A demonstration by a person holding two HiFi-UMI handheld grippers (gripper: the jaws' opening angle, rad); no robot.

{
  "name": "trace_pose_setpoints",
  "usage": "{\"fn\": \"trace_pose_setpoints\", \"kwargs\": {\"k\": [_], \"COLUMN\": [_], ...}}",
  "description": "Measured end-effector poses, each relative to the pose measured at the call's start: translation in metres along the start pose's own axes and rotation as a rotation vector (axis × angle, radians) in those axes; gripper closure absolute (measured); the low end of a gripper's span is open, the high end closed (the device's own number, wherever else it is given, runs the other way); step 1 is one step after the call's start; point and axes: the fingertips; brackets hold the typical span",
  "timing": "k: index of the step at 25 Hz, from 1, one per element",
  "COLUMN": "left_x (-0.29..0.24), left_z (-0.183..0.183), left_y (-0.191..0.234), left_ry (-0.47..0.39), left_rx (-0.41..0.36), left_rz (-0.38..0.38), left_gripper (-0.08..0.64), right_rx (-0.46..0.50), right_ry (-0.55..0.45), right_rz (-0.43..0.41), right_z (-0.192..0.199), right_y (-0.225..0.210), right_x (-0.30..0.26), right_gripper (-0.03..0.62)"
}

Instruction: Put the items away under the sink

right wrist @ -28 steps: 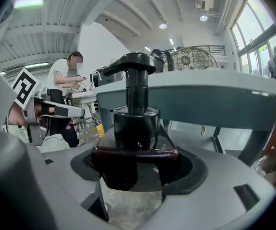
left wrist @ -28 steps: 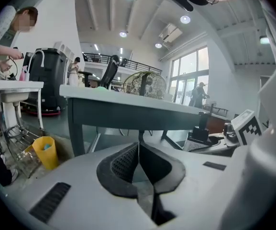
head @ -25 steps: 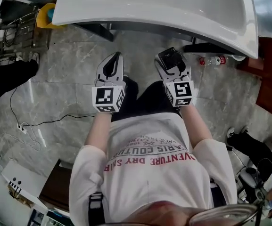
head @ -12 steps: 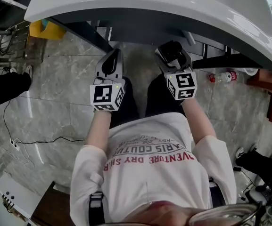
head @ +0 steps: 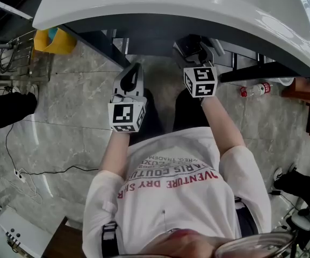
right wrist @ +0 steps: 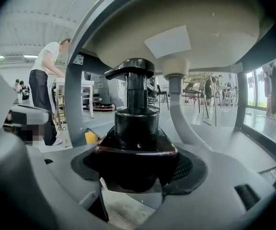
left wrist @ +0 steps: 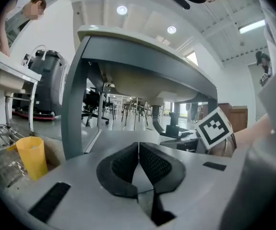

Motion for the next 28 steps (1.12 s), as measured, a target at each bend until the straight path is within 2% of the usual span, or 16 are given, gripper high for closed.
{"fn": "trace_pose_setpoints", "kwargs": {"k": [11, 17, 28], "left_x": [0.004, 0.008, 0.003], "left_z": [0.006, 0.012, 0.028], "left_y": [0.014, 0.027, 0.025], "left_ry": [0.001, 0.010, 0.036], "left_rx": [0.012, 0.009, 0.028], "left_rz": [0.004, -0.011, -0.001], "left_gripper": [0.532, 0.532, 0.532], "right_rx": [-0.009, -0.023, -0.074], "right_ry": [0.004, -0.031, -0.083], "right_rz": [0.095, 0.145, 0.343], "right_z": [-0.011, -0.013, -0.022], "right_y": [-0.012, -0.013, -0.032], "right_x": [-0.053, -0.064, -0.082], "right_gripper": [0.222, 0.222, 0.221]}}
Point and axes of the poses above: the fingertips, and each gripper's own axes: x backward along the fingers, y to its left, z out of its underside, and after that the axes turned 10 degrees about -x, right-handed
